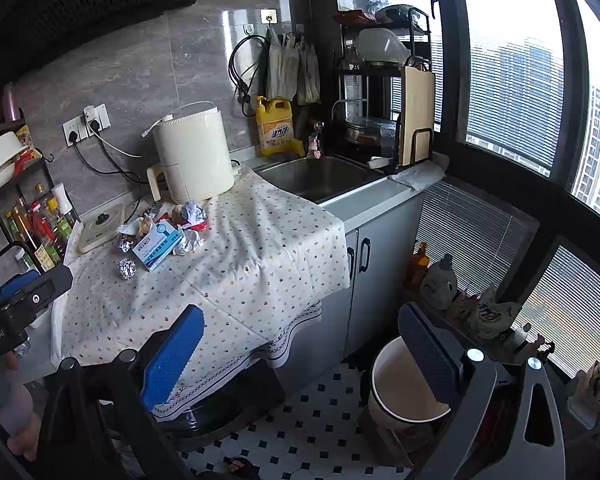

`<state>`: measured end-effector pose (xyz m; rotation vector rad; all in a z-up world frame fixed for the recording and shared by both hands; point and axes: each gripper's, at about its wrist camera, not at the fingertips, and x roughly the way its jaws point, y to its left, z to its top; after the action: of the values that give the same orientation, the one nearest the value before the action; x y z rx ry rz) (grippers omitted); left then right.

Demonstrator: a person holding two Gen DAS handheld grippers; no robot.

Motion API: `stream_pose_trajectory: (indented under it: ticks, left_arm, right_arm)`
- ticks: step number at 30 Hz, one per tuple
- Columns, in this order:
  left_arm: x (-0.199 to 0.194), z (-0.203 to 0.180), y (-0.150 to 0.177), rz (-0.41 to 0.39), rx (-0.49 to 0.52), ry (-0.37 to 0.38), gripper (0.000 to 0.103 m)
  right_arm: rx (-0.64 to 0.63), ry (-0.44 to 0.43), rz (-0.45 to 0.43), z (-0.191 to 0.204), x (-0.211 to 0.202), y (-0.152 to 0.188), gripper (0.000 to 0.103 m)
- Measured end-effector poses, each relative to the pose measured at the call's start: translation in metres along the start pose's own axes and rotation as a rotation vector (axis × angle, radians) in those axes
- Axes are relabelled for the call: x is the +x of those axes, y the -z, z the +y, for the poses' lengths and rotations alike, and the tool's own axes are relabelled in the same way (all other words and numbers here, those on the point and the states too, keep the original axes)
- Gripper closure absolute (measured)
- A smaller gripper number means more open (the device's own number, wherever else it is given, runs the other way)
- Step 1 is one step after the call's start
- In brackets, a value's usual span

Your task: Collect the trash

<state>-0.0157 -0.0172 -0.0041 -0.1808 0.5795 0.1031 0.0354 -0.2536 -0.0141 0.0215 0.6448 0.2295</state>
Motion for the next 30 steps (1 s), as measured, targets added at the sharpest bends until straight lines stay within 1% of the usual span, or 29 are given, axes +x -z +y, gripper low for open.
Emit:
stream_pose_trajectory:
  ticks: [18, 30]
  left_arm:
    - [0.0, 0.002, 0.003, 0.011, -0.015, -0.003, 0.005]
    - [0.0, 0.009, 0.002, 0.018, -0.029, -0.024, 0.005]
  right_arm:
    - [0.014, -0.008, 0.005, -0.004, 0.002, 0.0, 0.008]
    - [0.023, -0.031, 0.015, 0.0, 0.012, -0.001, 0.008]
